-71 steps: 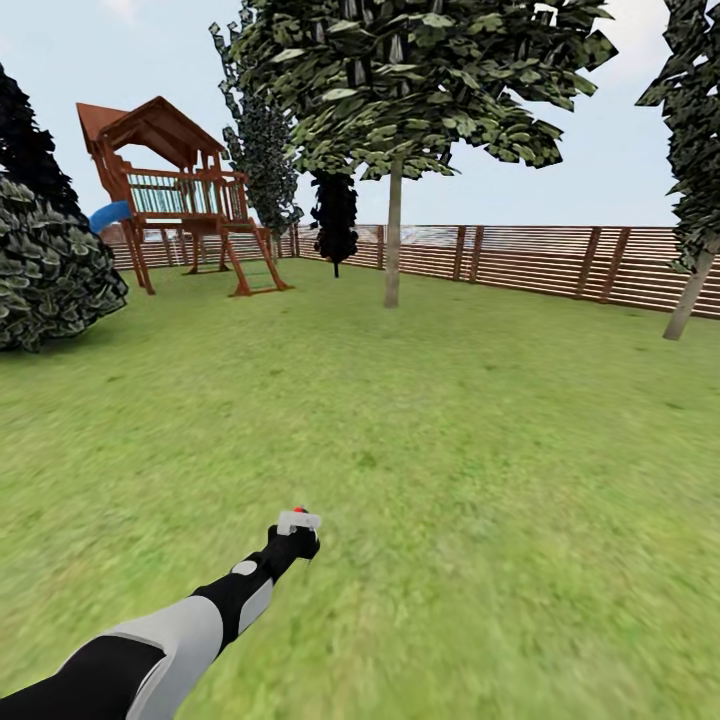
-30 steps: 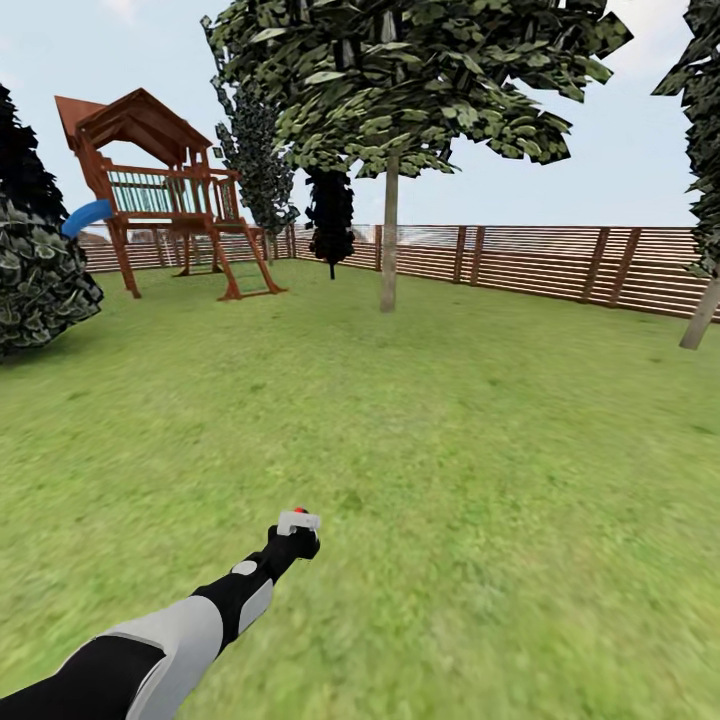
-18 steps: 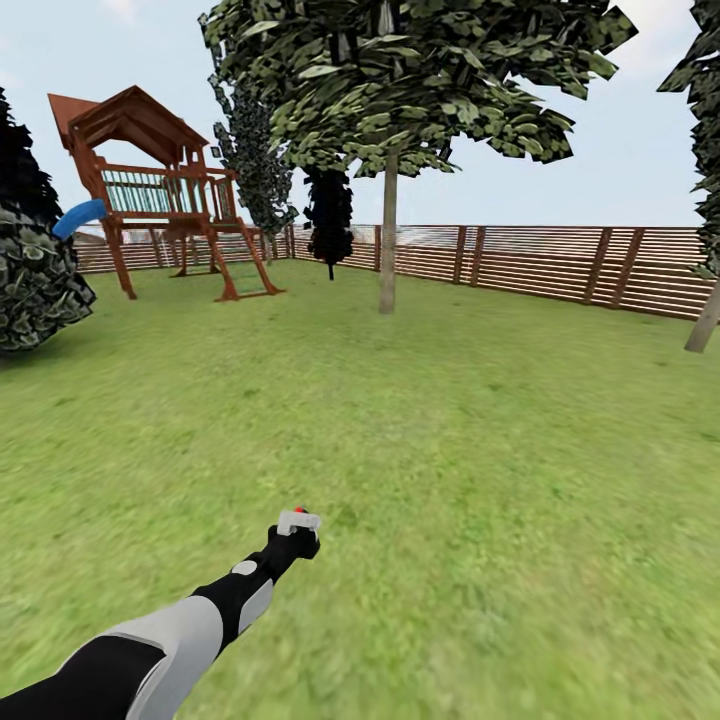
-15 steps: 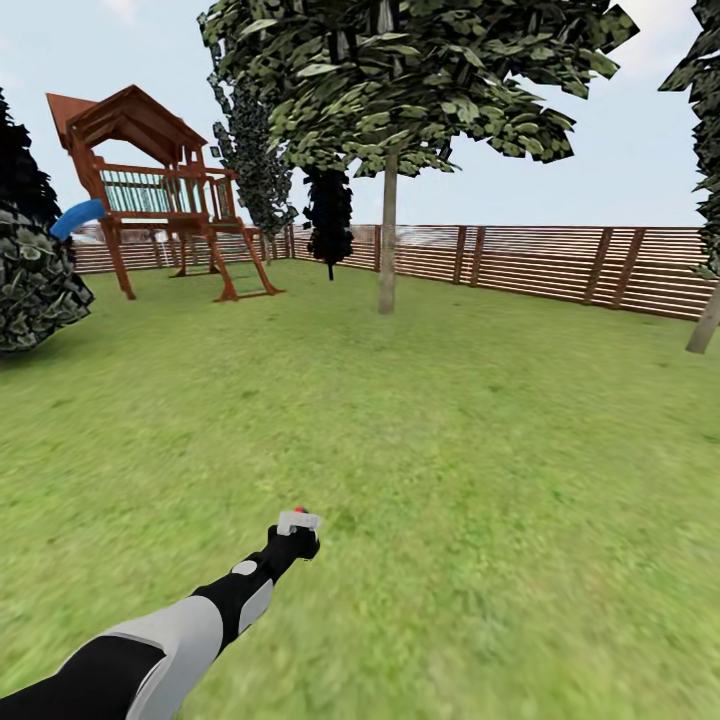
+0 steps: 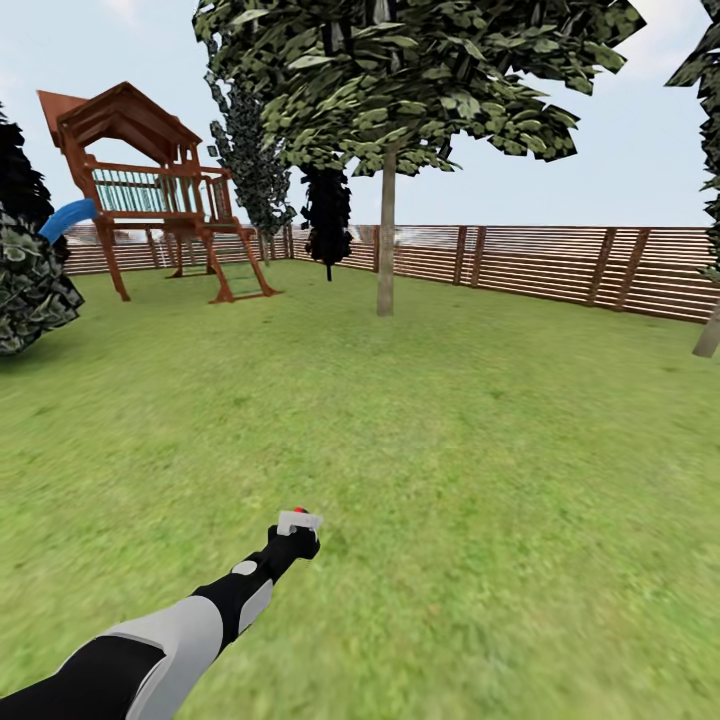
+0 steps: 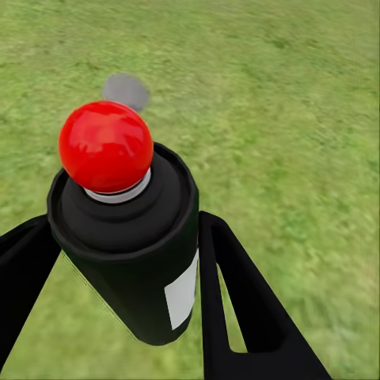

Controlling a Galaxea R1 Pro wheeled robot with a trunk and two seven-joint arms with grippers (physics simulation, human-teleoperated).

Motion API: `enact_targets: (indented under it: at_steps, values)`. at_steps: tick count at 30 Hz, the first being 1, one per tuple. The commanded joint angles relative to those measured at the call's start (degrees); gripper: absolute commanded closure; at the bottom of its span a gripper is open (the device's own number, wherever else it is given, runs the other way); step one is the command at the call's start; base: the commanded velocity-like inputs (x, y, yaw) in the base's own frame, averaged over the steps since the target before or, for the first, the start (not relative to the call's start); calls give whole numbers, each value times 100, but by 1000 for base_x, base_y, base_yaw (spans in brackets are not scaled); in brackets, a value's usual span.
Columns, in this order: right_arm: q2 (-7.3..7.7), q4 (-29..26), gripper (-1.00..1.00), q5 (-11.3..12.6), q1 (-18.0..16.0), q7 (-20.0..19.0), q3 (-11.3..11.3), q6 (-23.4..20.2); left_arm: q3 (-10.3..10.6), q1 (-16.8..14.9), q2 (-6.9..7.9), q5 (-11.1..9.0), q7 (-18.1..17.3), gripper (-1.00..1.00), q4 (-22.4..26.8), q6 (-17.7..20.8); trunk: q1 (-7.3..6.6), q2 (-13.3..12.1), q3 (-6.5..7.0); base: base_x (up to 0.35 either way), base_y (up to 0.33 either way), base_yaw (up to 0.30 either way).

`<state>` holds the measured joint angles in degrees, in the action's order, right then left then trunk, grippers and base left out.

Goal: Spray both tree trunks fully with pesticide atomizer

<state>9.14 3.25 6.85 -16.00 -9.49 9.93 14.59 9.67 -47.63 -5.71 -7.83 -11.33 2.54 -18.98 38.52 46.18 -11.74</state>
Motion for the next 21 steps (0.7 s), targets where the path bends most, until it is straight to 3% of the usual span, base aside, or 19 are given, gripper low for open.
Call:
enact_targets:
  at_steps: [1, 21]
  values:
    - [0, 0, -100, 0, 0, 0, 0, 0, 0, 0, 0, 10, 25, 100, 1, -5, 0, 0, 0, 350, -105, 0]
    - [0, 0, -100, 0, 0, 0, 0, 0, -16, 0, 17, 1, 25, 100, 10, -34, 0, 0, 0, 350, -25, 0]
